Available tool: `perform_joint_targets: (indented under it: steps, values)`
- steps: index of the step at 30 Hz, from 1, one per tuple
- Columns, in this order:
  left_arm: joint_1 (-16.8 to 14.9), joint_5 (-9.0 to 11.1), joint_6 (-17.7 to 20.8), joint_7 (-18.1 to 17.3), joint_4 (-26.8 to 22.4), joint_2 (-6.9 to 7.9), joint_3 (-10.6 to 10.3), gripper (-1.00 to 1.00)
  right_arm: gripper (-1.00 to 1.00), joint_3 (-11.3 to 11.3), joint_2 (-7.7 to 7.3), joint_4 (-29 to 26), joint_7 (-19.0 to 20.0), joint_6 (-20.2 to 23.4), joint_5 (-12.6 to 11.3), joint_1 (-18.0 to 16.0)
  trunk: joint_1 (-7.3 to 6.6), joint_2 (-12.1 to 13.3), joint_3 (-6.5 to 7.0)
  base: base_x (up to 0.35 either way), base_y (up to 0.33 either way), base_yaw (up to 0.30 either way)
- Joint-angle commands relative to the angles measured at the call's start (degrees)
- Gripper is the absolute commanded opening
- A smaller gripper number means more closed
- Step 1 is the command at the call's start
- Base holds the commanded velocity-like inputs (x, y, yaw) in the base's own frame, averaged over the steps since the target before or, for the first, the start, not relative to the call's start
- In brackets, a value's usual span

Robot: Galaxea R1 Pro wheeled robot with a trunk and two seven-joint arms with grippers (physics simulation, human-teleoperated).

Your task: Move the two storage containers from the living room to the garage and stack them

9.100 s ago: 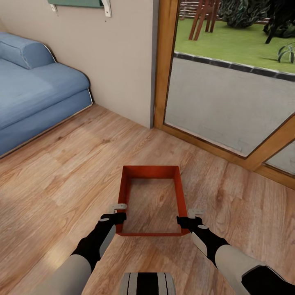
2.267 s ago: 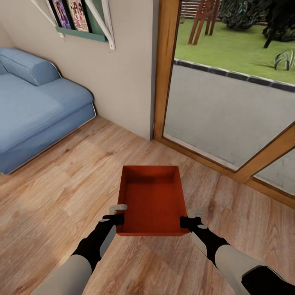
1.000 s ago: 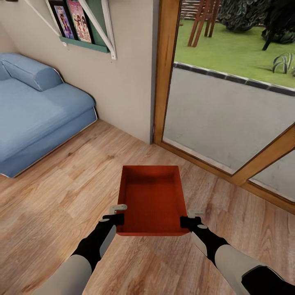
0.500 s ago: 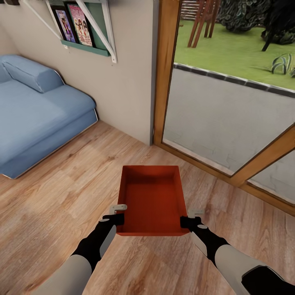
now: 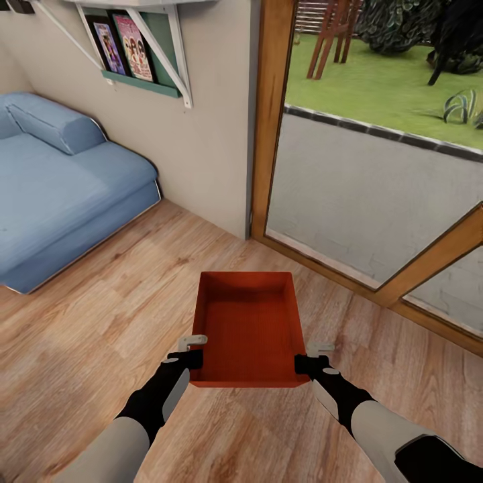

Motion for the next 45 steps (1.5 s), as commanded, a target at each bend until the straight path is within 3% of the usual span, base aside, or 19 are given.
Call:
perform_joint_targets:
  steps: [1, 45]
  values:
    - [-0.02, -0.7, -0.75, 0.89, -0.22, 0.12, -0.42, -1.0, -1.0, 0.71, -0.04, 0.14, 0.02, -0.1, -1.67, -0.03, -0.23, 0.39, 0.15, 0.0, 0.0, 0.0]
    - [-0.02, -0.72, -0.75, 0.86, -0.22, 0.12, -0.44, -1.0, -1.0, 0.79, -0.05, 0.11, 0.08, -0.87, -1.64, -0.01, -9.89, 18.04, 8.05, 0.0, 0.0, 0.0]
